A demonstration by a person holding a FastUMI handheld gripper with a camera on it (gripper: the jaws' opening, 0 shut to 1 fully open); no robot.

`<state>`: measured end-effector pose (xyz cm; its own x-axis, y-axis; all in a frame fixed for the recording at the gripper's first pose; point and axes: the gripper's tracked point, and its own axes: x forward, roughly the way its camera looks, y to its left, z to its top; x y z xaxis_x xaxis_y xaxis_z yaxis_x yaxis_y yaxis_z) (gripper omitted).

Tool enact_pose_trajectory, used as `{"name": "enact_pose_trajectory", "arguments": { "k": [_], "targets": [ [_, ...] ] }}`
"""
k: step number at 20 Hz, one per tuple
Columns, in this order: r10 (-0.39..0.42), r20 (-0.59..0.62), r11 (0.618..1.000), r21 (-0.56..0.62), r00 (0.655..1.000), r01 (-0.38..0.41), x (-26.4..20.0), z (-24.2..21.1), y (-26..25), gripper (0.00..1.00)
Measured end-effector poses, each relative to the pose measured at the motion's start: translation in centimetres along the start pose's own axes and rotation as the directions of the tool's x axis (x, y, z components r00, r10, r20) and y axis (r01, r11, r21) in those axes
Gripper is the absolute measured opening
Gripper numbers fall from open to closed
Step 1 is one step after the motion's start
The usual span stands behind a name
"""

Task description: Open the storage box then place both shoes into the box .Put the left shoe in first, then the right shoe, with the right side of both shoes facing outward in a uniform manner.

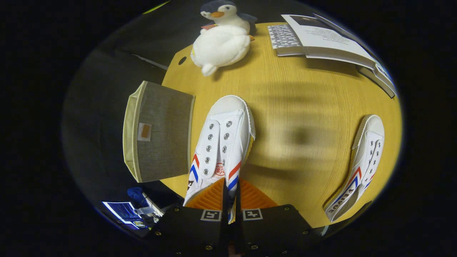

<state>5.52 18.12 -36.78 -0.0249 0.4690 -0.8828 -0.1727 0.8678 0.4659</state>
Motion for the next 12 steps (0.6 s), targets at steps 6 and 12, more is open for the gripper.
{"name": "enact_pose_trajectory", "arguments": {
  "k": [6,12],
  "targets": [
    [0.023,0.071,0.996,-0.093,0.997,-0.016,-4.4,2.2,5.4,0.07],
    [0.074,0.131,0.976,-0.212,0.989,-0.045,-7.8,4.9,12.6,0.07]
  ]
}}
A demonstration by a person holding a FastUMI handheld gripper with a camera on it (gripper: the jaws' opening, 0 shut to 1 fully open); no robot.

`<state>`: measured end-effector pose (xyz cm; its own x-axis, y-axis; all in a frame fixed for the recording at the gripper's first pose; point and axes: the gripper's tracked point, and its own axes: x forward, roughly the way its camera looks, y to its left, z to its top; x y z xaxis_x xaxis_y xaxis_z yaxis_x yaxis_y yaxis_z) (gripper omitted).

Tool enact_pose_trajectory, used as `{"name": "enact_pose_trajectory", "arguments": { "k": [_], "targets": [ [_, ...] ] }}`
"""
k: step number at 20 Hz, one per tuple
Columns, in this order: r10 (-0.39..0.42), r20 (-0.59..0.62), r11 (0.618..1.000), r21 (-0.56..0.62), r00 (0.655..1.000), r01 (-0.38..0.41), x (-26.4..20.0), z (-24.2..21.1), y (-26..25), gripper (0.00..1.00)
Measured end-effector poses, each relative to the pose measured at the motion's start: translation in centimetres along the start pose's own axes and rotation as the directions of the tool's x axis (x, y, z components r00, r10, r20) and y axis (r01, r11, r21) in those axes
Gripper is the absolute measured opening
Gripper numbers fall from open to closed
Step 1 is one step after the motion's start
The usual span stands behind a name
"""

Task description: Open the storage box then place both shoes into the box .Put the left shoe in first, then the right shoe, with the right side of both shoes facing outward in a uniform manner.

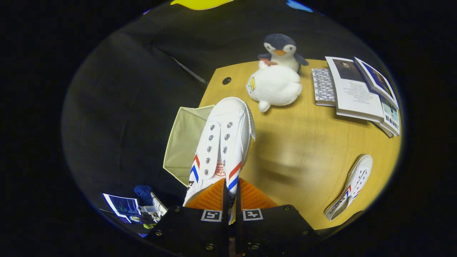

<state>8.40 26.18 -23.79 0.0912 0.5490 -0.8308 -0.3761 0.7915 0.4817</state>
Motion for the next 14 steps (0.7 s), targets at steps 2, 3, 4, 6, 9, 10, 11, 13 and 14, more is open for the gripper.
{"name": "enact_pose_trajectory", "arguments": {
  "k": [2,3,4,6,9,10,11,13,14],
  "targets": [
    [0.025,0.014,0.999,-0.036,1.000,-0.024,-0.1,1.5,2.6,0.07],
    [0.040,0.015,0.998,-0.054,0.999,-0.039,0.1,2.3,4.0,0.07],
    [0.057,0.016,0.996,-0.067,0.998,-0.056,0.2,2.8,5.4,0.07],
    [0.079,0.006,0.992,-0.099,0.997,-0.078,1.1,3.7,7.8,0.07],
    [0.092,-0.020,0.987,-0.132,0.996,-0.094,3.6,4.6,10.4,0.07],
    [0.090,-0.029,0.986,-0.140,0.995,-0.093,4.4,4.7,11.3,0.07],
    [0.086,-0.039,0.985,-0.146,0.996,-0.091,5.2,4.9,11.8,0.07],
    [0.074,-0.062,0.984,-0.159,0.995,-0.083,6.9,5.0,12.3,0.07],
    [0.067,-0.076,0.983,-0.169,0.995,-0.079,7.9,4.8,12.6,0.07]
  ]
}}
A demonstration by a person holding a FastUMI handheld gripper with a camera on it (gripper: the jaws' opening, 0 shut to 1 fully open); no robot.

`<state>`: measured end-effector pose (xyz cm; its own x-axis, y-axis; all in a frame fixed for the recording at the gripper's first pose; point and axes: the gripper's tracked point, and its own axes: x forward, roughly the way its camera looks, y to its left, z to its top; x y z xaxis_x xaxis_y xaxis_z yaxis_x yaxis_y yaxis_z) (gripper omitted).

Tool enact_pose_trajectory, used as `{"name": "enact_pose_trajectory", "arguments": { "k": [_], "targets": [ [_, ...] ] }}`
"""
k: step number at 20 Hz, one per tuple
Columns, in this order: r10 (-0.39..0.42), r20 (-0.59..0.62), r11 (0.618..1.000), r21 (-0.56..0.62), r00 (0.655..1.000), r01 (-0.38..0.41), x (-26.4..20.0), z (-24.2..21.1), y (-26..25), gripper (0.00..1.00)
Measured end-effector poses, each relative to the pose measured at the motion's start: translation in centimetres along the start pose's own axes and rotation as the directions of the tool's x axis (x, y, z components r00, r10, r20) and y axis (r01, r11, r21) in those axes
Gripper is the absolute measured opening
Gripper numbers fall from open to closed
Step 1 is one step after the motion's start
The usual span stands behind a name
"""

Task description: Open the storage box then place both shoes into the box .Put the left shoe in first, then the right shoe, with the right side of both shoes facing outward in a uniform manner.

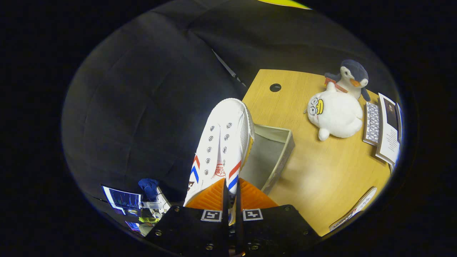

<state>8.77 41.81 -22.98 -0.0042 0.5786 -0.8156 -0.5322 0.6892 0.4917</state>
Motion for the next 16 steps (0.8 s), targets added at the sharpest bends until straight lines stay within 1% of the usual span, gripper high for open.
{"name": "enact_pose_trajectory", "arguments": {
  "k": [3,6,11,12,14,15,16],
  "targets": [
    [-0.041,-0.036,0.999,-0.025,0.999,0.040,3.1,-0.1,-0.3,0.07],
    [-0.099,-0.074,0.995,-0.041,0.992,0.096,6.0,-0.7,-0.8,0.07],
    [-0.200,-0.116,0.979,-0.059,0.973,0.195,8.7,-1.2,-2.1,0.07],
    [-0.187,-0.119,0.981,-0.066,0.975,0.181,9.1,-1.2,-1.6,0.08],
    [-0.142,-0.100,0.987,-0.089,0.985,0.134,8.9,-0.7,-0.3,0.23],
    [-0.154,-0.089,0.983,-0.113,0.984,0.143,8.2,-0.3,-0.2,0.27],
    [-0.139,-0.074,0.983,-0.130,0.987,0.129,7.2,0.1,0.2,0.36]
  ]
}}
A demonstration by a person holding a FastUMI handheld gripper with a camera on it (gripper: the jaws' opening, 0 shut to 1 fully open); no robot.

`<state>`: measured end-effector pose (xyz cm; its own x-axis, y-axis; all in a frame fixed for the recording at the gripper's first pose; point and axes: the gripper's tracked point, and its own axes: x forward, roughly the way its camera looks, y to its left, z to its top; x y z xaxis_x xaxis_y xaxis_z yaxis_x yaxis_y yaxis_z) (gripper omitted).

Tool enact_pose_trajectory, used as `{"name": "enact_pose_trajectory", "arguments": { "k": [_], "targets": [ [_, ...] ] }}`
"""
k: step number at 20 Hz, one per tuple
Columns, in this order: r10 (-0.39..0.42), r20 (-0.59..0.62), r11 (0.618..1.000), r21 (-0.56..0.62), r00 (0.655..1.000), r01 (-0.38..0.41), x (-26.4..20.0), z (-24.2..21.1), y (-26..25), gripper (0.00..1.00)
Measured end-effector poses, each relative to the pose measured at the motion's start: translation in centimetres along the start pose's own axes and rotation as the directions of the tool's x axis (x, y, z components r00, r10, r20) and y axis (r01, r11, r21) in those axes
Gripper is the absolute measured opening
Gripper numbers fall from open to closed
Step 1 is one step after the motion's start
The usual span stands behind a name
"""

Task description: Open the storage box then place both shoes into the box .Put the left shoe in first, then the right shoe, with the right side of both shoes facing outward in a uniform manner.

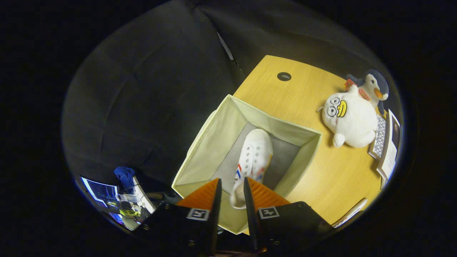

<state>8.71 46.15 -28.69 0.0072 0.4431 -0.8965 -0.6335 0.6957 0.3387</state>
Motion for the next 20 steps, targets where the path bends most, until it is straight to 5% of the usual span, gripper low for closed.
{"name": "enact_pose_trajectory", "arguments": {
  "k": [2,11,13,20],
  "targets": [
    [0.004,0.021,1.000,-0.009,1.000,-0.003,-1.0,0.1,0.2,0.73],
    [-0.023,0.118,0.998,0.061,0.993,0.015,-9.5,-2.0,-4.7,0.80],
    [-0.042,0.138,0.995,0.095,0.990,0.029,-11.0,-3.1,-6.5,0.95],
    [-0.119,0.178,0.969,0.237,0.977,0.075,-16.1,-9.2,-14.2,0.98]
  ]
}}
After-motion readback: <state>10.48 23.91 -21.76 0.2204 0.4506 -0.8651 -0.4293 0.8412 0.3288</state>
